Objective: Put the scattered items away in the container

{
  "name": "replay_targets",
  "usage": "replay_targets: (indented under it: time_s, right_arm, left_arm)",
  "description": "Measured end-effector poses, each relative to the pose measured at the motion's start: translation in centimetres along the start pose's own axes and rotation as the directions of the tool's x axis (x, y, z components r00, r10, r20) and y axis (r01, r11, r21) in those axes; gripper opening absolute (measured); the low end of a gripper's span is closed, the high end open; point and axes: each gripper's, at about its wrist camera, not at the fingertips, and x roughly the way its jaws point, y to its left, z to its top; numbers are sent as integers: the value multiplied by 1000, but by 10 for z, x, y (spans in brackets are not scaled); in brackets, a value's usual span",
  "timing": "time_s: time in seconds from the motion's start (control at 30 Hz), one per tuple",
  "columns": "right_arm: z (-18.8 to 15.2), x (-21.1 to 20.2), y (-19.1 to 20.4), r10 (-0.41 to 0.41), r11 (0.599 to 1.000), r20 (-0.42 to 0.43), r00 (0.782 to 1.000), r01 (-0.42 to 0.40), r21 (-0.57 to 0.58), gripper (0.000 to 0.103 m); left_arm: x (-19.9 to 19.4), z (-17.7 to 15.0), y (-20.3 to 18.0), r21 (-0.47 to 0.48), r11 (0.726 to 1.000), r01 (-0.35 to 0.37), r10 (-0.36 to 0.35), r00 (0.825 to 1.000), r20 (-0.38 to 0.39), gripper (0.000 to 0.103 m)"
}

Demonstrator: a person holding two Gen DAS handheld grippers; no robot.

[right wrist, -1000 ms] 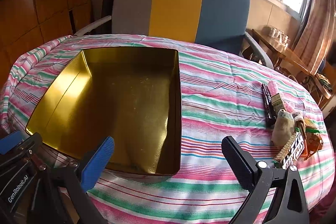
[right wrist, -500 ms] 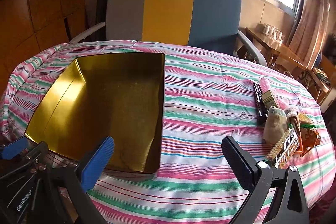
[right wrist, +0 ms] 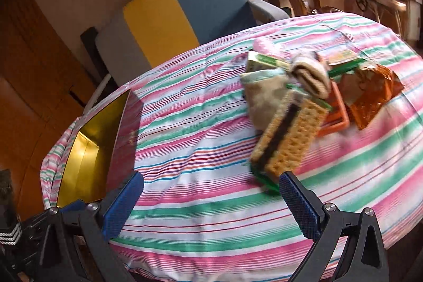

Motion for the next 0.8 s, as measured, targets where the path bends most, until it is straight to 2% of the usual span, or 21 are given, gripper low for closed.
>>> replay_targets:
  time_s: [0.17,0.27,0.43,0.53,0.63,0.8]
  right_arm:
    - [20,-12,-46,61,994,27,998,-63,87,103]
    - [39,-6,-55,68,993,38,997,-72,94,103]
    - [73,18,-60,71,993,56,996,-76,92,103]
    - [89,42,-63,68,993,21,997,-70,98,103]
    - [91,65,-60,140,984,-35,989,-135,117,103]
    - [75,88,-34,243,967,-98,965,-233,100,103]
  left_arm:
    - [14,1,-30,99,992,72,-69,997,-40,45]
    - [24,3,-38,114,990,88,-80,994,-69,45]
    - [31,4,-41,128,987,97,-88,993,-73,45]
    - [33,5,-39,118,988,100,-91,993,-76,45]
    - [33,6,-32,85,990,109,-102,992,-77,45]
    - [28,7,-23,47,991,122,-119,991,-65,45]
